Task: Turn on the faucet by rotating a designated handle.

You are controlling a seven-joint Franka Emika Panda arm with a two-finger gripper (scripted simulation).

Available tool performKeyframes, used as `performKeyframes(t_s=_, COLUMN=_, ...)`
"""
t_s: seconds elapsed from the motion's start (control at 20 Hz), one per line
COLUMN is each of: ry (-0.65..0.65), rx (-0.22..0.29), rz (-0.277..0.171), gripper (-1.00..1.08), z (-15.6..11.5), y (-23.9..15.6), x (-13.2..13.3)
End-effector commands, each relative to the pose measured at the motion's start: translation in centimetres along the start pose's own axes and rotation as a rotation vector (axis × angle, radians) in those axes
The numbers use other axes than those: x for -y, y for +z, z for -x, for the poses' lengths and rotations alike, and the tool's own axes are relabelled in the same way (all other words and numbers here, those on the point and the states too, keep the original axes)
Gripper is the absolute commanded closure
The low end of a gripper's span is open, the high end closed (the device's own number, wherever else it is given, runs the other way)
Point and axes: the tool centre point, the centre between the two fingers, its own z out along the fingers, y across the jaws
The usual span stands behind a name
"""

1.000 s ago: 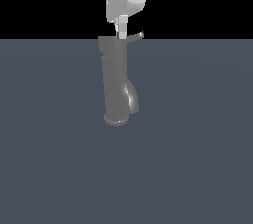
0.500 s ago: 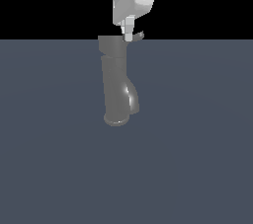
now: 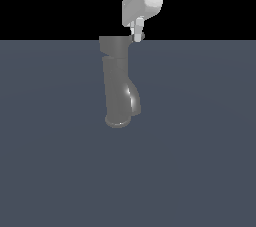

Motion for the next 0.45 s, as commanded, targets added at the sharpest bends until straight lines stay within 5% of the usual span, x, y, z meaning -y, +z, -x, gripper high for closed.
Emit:
performKeyframes(t_s=0.0, ry=0.012, rx=-0.012, rz=-0.067, gripper=1.08, z=-1.4, y=-0.7, x=3.2)
performKeyframes(t_s=0.4, ry=0.035, rx=-0.017, rz=-0.073, gripper=1.08, z=-3.3, y=-0.9, x=4.8)
